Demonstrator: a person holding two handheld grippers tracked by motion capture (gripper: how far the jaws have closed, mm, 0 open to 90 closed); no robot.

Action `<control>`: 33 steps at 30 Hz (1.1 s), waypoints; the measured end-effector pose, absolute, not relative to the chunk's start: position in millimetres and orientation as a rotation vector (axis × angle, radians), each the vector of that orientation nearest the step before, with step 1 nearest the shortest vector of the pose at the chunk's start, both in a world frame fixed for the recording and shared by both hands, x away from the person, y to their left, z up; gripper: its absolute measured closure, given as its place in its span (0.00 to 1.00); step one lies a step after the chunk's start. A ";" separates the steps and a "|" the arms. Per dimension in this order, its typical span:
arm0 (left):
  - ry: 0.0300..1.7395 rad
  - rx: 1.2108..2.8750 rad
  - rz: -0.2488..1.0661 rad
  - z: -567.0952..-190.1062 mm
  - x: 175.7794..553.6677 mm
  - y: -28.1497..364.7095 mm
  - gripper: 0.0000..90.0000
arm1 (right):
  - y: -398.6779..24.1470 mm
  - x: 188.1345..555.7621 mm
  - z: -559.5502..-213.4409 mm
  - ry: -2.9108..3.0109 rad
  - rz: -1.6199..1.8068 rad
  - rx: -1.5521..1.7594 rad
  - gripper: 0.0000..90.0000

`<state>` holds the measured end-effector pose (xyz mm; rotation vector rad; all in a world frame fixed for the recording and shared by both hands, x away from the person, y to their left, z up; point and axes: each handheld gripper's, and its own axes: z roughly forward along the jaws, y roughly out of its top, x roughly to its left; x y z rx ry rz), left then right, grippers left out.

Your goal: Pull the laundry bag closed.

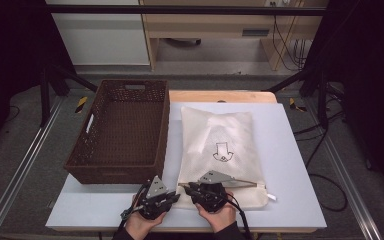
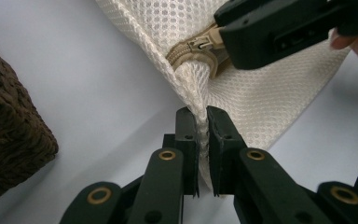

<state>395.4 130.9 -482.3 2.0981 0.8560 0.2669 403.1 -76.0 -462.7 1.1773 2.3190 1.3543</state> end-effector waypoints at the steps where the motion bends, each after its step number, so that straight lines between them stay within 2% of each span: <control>1: 0.856 2.098 0.267 -482.4 395.5 130.8 0.92 | -76.8 402.8 -462.0 2.318 1.367 1.162 0.90; 11: 0.854 2.097 0.271 -482.3 395.5 130.5 0.92 | -72.1 402.3 -462.3 2.317 1.389 1.127 0.97; 16: 0.853 2.050 0.246 -473.5 400.8 134.3 0.82 | -74.6 401.4 -458.4 2.302 1.401 1.125 0.97; 20: 0.863 2.006 0.231 -464.0 408.2 137.2 0.78 | -77.5 400.2 -452.8 2.288 1.416 1.115 0.97; 27: 0.852 2.002 0.195 -462.9 420.1 129.9 0.81 | -79.9 399.5 -449.8 2.278 1.426 1.117 0.97; 33: 0.837 2.016 0.194 -463.3 418.5 128.9 0.92 | -80.5 401.1 -452.3 2.278 1.431 1.127 0.96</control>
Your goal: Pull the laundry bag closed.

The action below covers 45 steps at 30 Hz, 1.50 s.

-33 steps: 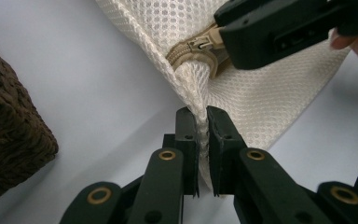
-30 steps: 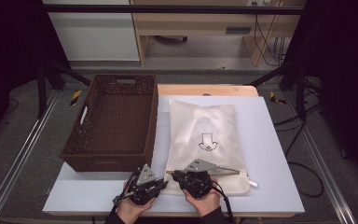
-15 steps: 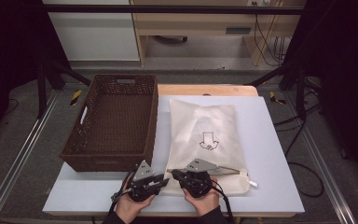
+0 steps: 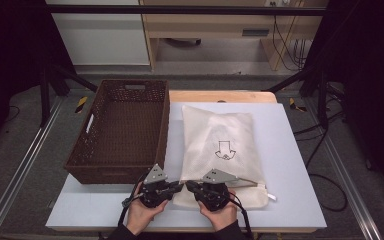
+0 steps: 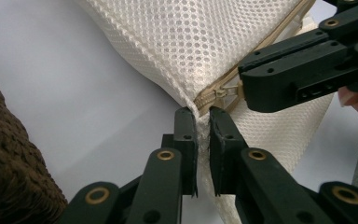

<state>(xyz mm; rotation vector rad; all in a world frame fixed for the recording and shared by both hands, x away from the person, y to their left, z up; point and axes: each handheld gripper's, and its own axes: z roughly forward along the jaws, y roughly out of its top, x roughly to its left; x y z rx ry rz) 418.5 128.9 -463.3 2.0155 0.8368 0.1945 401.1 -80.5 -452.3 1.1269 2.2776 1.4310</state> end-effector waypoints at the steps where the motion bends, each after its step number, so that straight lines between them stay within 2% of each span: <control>1: 0.832 2.022 0.197 -462.8 417.6 127.9 0.92 | -80.4 401.3 -452.6 2.276 1.438 1.130 0.96; 4: 0.824 2.037 0.235 -462.6 415.1 125.3 0.92 | -80.3 401.3 -452.9 2.279 1.431 1.127 0.97; 9: 0.834 2.008 0.204 -462.1 417.6 127.8 0.87 | -80.9 399.6 -451.6 2.266 1.435 1.141 0.97; 18: 0.834 2.033 0.271 -460.2 410.5 123.7 0.93 | -82.1 398.9 -452.8 2.254 1.443 1.176 0.97; 45: 0.840 2.028 0.298 -458.3 407.0 130.0 0.94 | -98.3 395.1 -462.0 2.238 1.423 1.276 0.97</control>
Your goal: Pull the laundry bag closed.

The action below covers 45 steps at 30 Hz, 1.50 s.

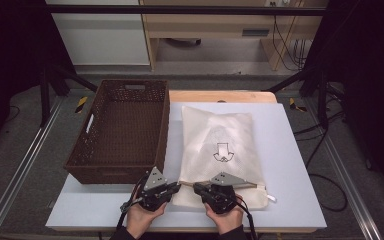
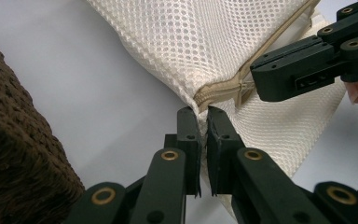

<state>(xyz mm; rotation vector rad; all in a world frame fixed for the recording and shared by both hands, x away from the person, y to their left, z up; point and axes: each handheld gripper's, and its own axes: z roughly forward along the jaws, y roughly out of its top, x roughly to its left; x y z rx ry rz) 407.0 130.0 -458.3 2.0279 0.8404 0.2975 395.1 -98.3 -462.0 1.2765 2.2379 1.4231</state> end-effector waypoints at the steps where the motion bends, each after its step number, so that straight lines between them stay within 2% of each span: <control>1: 0.839 2.028 0.296 -458.4 406.9 130.0 0.94 | -99.0 395.1 -462.0 2.241 1.427 1.274 0.97; 13: 0.842 2.036 0.328 -457.9 405.0 130.4 0.94 | -113.2 392.8 -460.2 2.213 1.431 1.317 0.97; 45: 0.855 2.042 0.301 -463.3 404.6 133.9 0.94 | -169.7 380.0 -454.2 2.129 1.397 1.398 0.97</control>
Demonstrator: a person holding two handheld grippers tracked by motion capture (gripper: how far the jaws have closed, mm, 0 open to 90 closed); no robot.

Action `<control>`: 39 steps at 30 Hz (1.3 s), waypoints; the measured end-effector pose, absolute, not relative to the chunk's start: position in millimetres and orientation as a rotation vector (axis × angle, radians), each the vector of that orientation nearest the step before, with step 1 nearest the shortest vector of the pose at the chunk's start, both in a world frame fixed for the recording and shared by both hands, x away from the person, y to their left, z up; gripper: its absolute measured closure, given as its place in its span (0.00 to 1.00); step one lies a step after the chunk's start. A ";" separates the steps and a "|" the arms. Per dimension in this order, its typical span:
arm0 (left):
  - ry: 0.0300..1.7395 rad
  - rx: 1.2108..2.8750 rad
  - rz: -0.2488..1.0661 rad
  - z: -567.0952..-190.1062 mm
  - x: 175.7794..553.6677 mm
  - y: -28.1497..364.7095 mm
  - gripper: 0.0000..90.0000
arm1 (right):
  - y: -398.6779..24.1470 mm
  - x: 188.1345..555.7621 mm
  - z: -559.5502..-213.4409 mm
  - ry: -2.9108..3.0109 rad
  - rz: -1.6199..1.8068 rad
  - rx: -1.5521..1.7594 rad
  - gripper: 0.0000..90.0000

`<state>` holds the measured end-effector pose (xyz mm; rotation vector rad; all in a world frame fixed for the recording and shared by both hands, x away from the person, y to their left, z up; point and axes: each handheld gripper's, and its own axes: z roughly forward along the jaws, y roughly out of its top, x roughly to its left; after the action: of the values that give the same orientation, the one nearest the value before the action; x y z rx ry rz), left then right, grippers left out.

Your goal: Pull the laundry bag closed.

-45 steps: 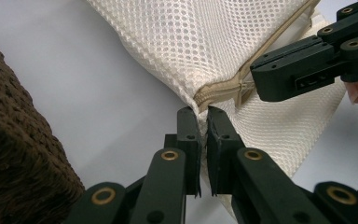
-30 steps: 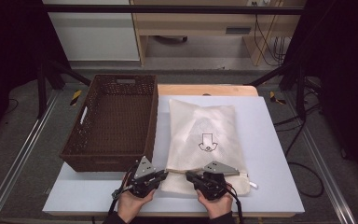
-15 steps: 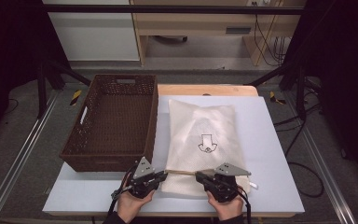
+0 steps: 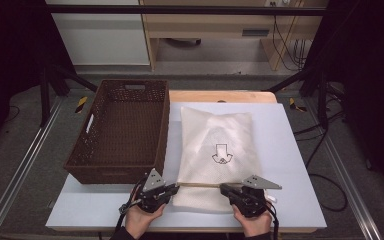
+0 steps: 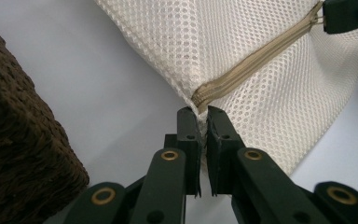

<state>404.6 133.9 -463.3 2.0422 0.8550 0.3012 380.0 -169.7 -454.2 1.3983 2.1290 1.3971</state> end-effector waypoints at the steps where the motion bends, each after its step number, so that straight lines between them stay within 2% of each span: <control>1: 0.855 2.044 0.303 -463.4 404.6 133.9 0.94 | -172.6 380.2 -454.3 2.128 1.402 1.395 0.97; 39: 0.867 2.056 0.287 -467.2 406.5 135.7 0.94 | -229.5 377.0 -456.5 2.029 1.346 1.553 0.97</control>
<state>406.5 135.7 -467.2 2.0561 0.8667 0.2872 377.0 -229.5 -456.5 1.5532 2.0294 1.3464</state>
